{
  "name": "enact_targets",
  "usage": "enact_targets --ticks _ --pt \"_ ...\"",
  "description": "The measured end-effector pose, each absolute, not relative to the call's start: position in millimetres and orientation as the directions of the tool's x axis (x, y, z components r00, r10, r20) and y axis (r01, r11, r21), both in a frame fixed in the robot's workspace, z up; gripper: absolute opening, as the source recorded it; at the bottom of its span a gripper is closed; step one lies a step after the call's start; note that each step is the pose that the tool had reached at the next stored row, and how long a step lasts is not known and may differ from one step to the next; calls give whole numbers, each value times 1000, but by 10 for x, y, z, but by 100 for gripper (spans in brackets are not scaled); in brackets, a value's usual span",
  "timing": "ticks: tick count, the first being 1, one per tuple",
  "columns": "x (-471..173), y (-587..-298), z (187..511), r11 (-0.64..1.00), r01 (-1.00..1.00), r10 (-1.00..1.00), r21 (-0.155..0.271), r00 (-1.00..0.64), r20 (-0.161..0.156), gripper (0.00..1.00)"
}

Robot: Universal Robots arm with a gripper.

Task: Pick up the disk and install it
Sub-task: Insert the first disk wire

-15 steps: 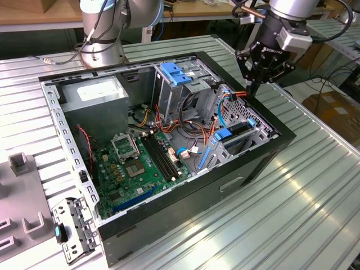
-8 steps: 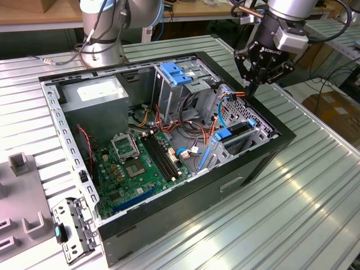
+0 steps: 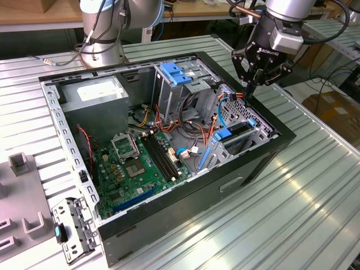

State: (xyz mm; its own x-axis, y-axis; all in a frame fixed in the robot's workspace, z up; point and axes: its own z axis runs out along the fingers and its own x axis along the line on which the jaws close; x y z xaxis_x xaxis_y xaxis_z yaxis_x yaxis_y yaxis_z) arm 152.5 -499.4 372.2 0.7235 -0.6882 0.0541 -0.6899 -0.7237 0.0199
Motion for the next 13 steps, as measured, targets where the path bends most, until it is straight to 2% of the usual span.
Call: enact_targets --ticks 13 --pt "1525 -4994 3721 -534 -845 -843 20 534 54 17"
